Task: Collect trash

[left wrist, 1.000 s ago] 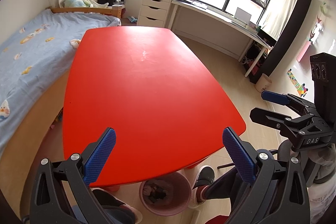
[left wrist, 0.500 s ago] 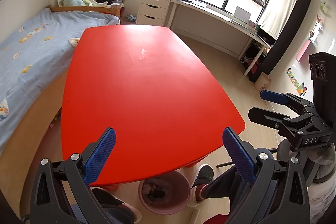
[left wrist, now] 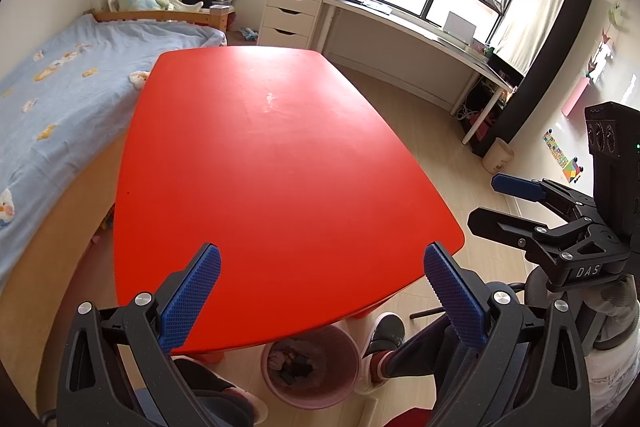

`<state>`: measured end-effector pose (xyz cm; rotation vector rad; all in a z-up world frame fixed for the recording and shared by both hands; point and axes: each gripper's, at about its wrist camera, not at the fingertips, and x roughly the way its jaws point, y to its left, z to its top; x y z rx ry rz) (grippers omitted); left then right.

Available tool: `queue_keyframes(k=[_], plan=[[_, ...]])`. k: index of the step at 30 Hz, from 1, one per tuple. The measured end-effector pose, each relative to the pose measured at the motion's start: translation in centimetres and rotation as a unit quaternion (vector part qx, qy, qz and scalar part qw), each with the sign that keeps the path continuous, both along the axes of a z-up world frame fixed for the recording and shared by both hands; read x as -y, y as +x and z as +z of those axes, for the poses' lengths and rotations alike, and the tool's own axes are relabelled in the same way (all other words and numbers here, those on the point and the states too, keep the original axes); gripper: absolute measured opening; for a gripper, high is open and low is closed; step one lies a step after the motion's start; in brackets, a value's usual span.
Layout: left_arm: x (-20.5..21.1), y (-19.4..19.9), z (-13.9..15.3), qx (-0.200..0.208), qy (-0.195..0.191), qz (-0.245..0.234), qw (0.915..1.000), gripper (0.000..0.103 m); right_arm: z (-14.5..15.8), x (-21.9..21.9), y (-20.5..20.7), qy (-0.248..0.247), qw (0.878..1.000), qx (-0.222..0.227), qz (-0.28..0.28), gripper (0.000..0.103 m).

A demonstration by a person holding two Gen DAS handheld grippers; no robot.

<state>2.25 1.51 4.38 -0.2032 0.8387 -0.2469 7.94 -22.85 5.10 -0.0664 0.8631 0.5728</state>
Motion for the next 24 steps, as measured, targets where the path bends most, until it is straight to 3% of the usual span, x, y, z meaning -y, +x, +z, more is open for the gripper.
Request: queue_keyframes(k=[24], plan=[[0.14, 0.02, 0.16, 0.01, 0.019, 0.002, 0.9998, 0.097, -0.08, -0.08, -0.1, -0.001, 1.0, 0.0, -0.001, 0.1]])
